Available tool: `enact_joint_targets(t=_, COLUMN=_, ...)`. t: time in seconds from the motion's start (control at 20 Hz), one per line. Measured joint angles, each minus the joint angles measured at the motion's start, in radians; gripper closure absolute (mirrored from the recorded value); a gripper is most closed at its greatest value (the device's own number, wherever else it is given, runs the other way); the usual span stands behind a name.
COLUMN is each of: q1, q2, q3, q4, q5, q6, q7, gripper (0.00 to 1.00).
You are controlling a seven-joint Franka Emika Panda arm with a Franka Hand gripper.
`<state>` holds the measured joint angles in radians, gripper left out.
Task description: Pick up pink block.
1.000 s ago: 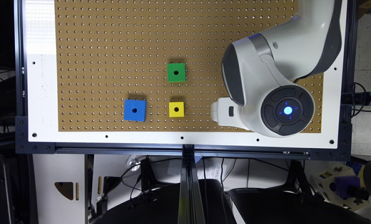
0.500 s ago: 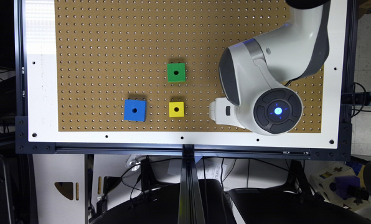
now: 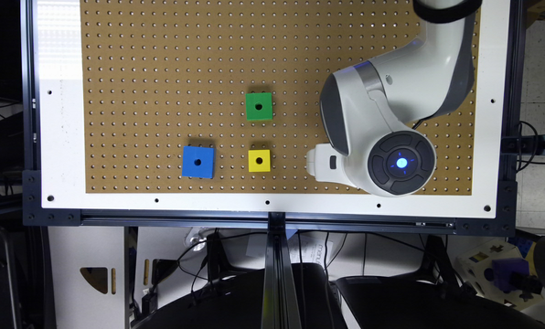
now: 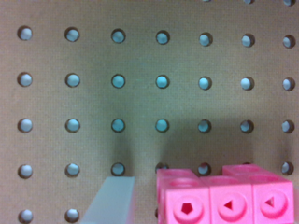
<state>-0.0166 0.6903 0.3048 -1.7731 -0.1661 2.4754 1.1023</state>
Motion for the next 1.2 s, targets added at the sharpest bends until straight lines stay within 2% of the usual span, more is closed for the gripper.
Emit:
enact_joint_targets(t=0.2, q1=0.005, q2=0.001, q3=-0.003, q4=0.004, q5=0.0000, q6=0.000, q7=0.000, gripper=0.00)
enact_joint_targets(t=0.25, q1=0.007, q2=0.005, q3=-0.006, q4=0.004, q5=0.0000, q6=0.000, q7=0.000, gripper=1.00)
enact_joint_targets(t=1.2, q1=0.007, q2=0.003, q3=-0.011, q4=0.004, q5=0.0000, q6=-0.010, q7=0.000, gripper=1.00)
